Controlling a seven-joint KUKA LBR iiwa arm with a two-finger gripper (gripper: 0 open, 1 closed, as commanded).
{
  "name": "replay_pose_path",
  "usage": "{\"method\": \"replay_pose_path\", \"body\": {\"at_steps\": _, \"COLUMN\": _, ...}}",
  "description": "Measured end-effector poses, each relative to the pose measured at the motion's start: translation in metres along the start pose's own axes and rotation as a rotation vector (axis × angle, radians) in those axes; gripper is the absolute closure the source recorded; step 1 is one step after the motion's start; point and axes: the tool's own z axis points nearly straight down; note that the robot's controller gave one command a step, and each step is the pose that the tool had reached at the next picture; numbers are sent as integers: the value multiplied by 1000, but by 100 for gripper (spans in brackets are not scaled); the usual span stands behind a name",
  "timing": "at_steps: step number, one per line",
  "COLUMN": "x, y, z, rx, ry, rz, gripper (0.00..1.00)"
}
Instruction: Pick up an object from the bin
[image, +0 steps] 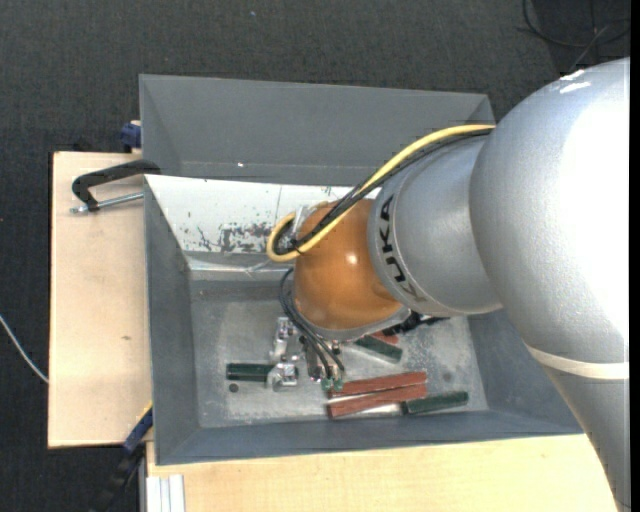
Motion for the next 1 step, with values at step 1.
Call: {"method": "replay_pose_path", "body": {"at_steps": 1, "x": -24, "y": 0, "z": -186, "rx": -1, "ry": -24, "rz": -67, "gripper": 100}}
